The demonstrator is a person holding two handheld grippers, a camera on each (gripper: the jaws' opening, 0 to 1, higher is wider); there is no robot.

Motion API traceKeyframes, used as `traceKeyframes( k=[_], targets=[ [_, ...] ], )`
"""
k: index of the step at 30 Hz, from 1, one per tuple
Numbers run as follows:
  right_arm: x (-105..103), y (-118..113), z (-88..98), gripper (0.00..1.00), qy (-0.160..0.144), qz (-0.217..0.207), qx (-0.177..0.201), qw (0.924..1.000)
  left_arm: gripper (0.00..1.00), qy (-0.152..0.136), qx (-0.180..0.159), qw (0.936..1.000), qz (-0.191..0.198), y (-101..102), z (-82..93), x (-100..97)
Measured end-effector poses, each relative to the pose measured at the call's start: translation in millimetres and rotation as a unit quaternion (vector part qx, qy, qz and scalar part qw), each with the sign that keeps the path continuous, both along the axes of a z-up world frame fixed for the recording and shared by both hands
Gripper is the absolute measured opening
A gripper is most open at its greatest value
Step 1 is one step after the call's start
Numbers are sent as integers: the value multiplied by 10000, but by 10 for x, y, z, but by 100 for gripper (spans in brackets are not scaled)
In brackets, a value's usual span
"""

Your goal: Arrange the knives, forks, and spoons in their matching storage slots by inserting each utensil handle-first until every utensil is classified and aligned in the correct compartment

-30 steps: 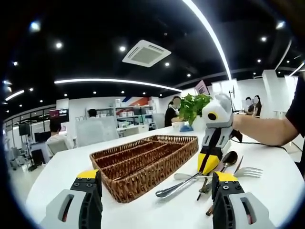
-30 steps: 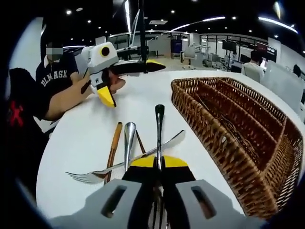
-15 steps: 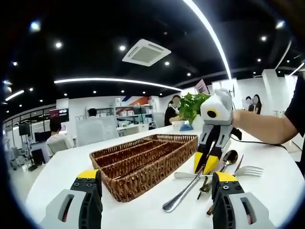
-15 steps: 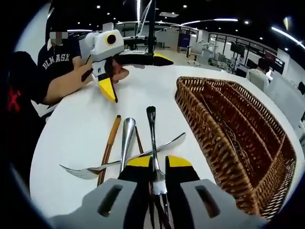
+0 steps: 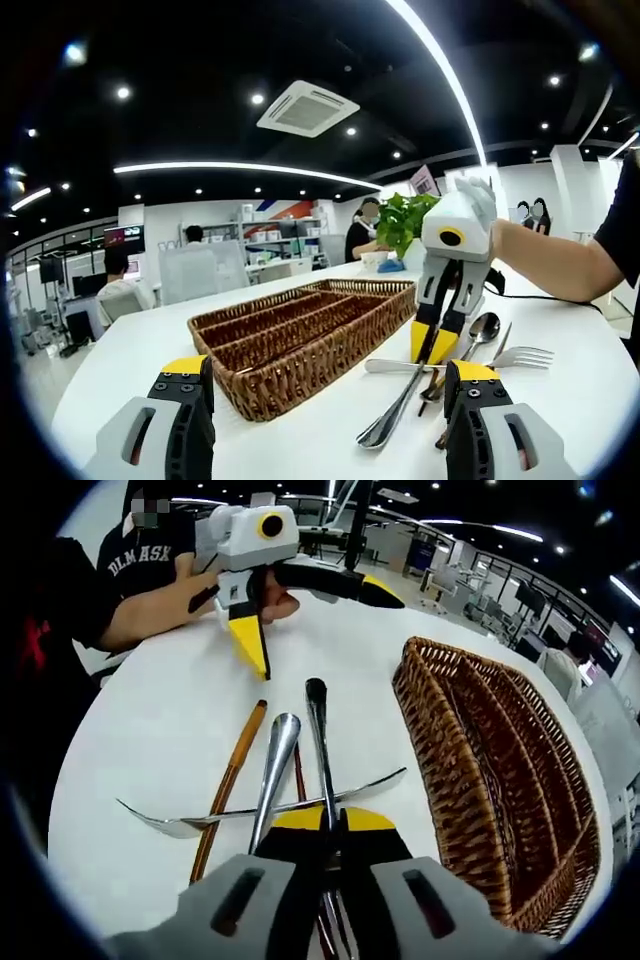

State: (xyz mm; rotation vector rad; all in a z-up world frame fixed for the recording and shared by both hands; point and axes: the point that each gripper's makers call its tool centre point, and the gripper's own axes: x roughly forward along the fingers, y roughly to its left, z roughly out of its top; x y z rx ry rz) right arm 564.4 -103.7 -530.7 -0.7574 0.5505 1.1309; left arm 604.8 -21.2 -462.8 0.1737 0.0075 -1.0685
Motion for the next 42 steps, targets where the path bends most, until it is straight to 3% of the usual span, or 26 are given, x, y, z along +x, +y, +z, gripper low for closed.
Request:
traceKeyframes(
  k=[10, 15, 22, 25, 29, 32, 38, 40, 42],
  targets=[
    [-1, 4, -15, 1, 27, -40, -68, 10000, 100, 7, 28, 10000, -39, -20, -19, -18],
    [30, 12, 18, 1, -138, -2, 4, 9999, 100, 38, 2, 10000, -31, -8, -18, -14],
    [119, -72, 359, 1, -712, -164, 178, 9972, 100, 23, -143, 9998, 96, 42, 33, 34],
    [139, -73, 660, 1, -1144, -162, 439, 9923, 100, 10, -144, 9998, 119, 46, 32, 46],
    [115, -93, 981, 1, -1699, -126, 453, 9843, 100, 45, -116, 9998, 122, 65, 16, 60],
    [90, -108, 1197, 1, -1953, -135, 550, 9791, 100, 67, -140, 9998, 130, 66, 20, 65],
    [-42, -52, 1458, 1, -2452, -77, 454, 9684, 100, 83, -166, 9997, 147, 68, 28, 72],
    [-54, -35, 1498, 1, -2573, -51, 417, 9654, 100, 240, -495, 9985, 7, 48, 111, 27],
    [-57, -26, 1520, 1, -2631, -59, 406, 9639, 100, 248, -483, 9985, 42, 74, 113, 44]
  ],
)
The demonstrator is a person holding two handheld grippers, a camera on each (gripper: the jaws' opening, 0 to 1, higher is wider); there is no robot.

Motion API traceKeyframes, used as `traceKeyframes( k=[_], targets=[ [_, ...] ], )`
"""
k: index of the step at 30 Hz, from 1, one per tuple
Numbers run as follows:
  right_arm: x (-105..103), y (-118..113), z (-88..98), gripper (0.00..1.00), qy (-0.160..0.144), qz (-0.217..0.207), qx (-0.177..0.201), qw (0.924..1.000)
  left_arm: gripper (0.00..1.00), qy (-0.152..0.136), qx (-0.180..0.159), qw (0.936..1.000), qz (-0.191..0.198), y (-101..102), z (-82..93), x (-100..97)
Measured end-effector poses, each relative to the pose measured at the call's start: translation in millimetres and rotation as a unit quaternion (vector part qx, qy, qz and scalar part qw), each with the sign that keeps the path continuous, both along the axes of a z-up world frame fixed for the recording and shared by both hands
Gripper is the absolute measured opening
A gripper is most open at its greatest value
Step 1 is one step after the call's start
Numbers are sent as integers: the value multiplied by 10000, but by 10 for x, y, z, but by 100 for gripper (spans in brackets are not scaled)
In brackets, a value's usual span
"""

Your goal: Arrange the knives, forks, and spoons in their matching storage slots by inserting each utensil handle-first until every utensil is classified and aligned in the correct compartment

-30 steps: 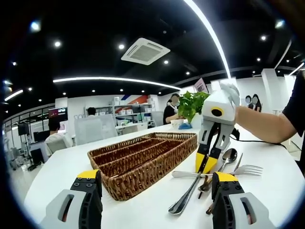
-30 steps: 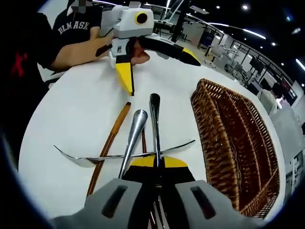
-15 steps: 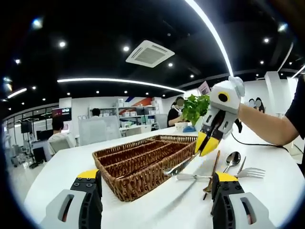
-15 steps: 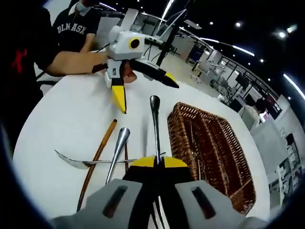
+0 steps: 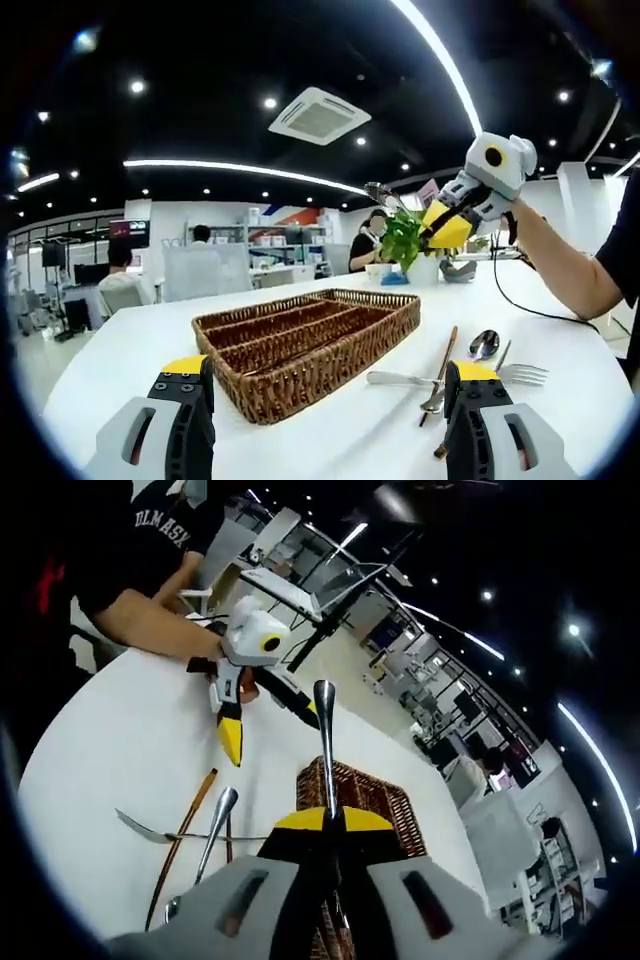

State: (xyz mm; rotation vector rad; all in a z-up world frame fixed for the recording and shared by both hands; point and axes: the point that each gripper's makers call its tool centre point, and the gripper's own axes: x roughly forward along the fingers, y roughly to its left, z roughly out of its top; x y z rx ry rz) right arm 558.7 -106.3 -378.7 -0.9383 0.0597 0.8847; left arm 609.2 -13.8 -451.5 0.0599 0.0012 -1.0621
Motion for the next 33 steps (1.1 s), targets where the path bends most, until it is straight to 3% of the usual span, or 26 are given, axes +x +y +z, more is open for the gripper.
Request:
traceKeyframes(
  k=[13, 33],
  targets=[
    [76, -44, -83, 1, -32, -102, -179, 9998, 100, 77, 56, 9995, 291, 53, -50, 88],
    [275, -31, -191, 1, -201, -155, -246, 9994, 100, 12, 38, 9994, 348, 98, -32, 109]
  ],
)
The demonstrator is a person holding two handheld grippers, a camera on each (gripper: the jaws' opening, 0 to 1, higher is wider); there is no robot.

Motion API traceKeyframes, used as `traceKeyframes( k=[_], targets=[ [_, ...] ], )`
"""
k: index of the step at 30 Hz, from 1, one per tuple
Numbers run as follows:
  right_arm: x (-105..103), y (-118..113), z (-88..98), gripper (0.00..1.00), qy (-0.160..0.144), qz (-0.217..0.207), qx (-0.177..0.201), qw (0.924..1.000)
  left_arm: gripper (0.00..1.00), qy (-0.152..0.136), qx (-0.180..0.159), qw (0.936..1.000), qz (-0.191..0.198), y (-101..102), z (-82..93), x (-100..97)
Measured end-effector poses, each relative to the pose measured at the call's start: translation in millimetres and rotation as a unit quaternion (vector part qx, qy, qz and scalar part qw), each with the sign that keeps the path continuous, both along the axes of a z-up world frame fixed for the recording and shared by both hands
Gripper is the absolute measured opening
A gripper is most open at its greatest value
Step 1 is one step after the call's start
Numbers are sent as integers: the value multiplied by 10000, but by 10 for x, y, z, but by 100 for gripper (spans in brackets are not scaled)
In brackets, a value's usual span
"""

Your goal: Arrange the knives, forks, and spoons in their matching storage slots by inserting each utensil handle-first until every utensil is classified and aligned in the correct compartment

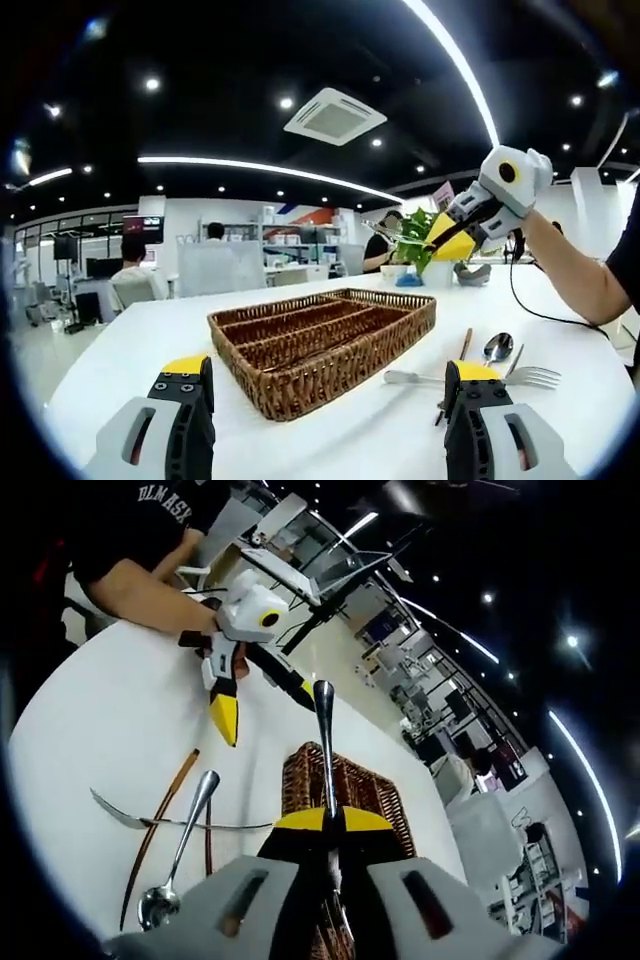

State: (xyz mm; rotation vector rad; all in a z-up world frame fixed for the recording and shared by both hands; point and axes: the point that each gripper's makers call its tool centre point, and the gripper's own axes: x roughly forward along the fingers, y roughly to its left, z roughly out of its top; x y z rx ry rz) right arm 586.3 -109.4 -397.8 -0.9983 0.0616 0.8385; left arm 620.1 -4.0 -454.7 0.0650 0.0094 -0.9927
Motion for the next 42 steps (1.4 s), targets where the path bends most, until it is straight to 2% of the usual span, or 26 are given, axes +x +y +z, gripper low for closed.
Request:
traceKeyframes(
  k=[5, 11, 16, 22, 28, 33, 37, 42],
  targets=[
    [62, 15, -46, 1, 46, 20, 7, 10000, 100, -17, -20, 10000, 28, 13, 14, 12],
    [132, 22, 24, 2, 105, -34, 73, 9999, 100, -22, -22, 10000, 11, -3, -1, 13],
    [190, -1, -50, 2, 181, -27, -51, 9998, 100, 49, -50, 10000, -10, -13, -37, 20],
    [353, -145, -55, 1, 236, -241, -19, 9994, 100, -12, -37, 9999, 103, 3, -28, 55],
    [529, -256, -17, 1, 143, -400, -6, 9991, 100, 75, -137, 9999, -26, -42, -29, 29],
    [656, -293, -10, 1, 159, -420, -62, 9990, 100, 75, -139, 9999, -22, -51, -33, 35],
    [807, -322, 8, 1, 149, -443, -104, 9989, 100, -28, -11, 10000, 46, -55, -52, 53],
    [1009, -369, 13, 1, 152, -467, -79, 9988, 100, 26, -65, 10000, 2, -74, -64, 64]
  ],
)
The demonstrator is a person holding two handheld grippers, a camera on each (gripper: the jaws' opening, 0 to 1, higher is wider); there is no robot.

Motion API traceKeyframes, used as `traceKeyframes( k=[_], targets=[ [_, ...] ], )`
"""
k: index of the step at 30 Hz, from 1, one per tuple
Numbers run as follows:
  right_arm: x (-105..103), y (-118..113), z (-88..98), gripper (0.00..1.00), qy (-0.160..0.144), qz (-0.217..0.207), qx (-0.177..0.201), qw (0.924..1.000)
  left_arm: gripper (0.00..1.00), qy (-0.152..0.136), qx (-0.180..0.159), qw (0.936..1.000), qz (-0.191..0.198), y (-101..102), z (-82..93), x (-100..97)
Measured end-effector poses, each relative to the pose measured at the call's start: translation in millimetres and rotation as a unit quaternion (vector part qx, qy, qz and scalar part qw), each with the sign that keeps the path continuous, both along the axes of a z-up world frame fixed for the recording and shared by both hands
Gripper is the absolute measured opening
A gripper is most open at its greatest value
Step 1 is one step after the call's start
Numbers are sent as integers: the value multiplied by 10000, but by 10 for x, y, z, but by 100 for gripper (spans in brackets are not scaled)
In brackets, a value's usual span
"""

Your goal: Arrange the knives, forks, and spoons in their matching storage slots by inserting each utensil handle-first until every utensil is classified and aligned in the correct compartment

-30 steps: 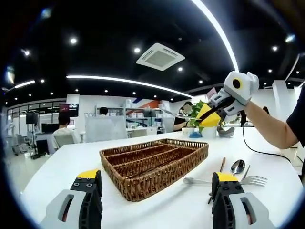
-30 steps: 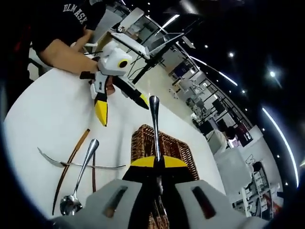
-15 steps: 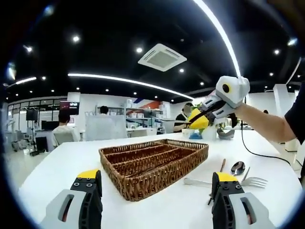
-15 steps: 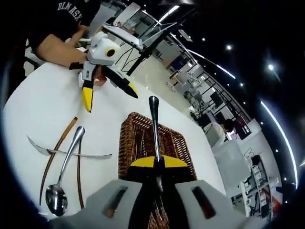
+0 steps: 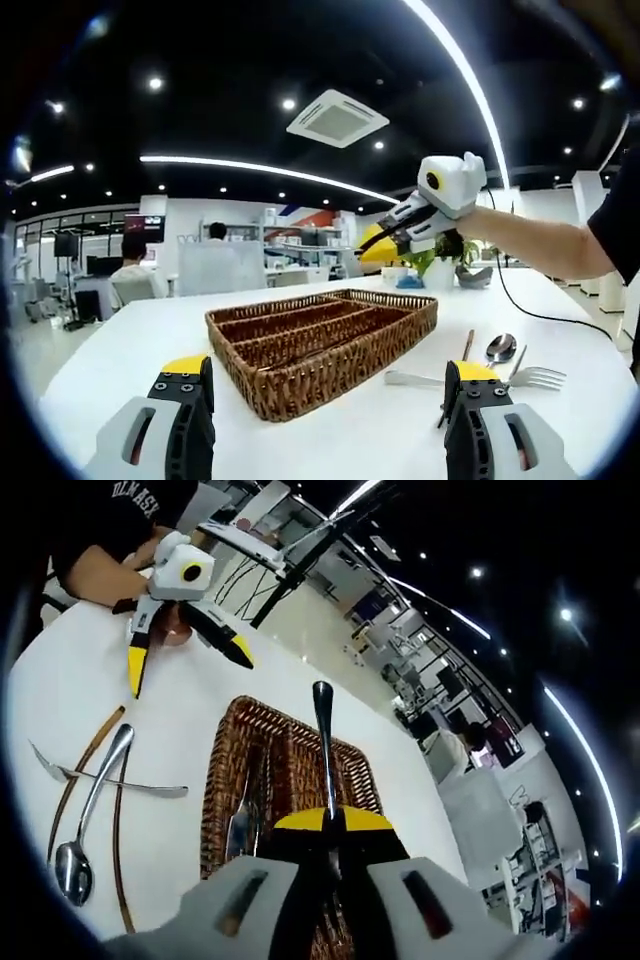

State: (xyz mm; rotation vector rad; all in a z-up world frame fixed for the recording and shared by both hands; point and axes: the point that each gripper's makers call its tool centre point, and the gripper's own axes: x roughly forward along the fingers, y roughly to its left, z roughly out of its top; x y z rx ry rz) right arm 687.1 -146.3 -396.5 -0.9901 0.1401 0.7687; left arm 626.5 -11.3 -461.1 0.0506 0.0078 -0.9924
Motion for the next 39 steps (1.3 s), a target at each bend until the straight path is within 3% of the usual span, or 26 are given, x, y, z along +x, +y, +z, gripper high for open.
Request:
traceKeyframes(
  k=[12, 22, 29, 39],
  targets=[
    [382, -86, -43, 1, 115, 0, -108, 9999, 100, 31, -58, 10000, 10, 16, 24, 20],
    [779, 79, -183, 1, 325, 153, -165, 9992, 100, 26, -40, 10000, 46, 35, 9, 44],
    [862, 128, -324, 1, 421, 223, -357, 9982, 100, -11, 50, 10000, -1, 8, -9, -2],
    [877, 44, -357, 1, 486, 154, -354, 9981, 100, -5, 50, 10000, -12, 19, -12, 0]
  ],
)
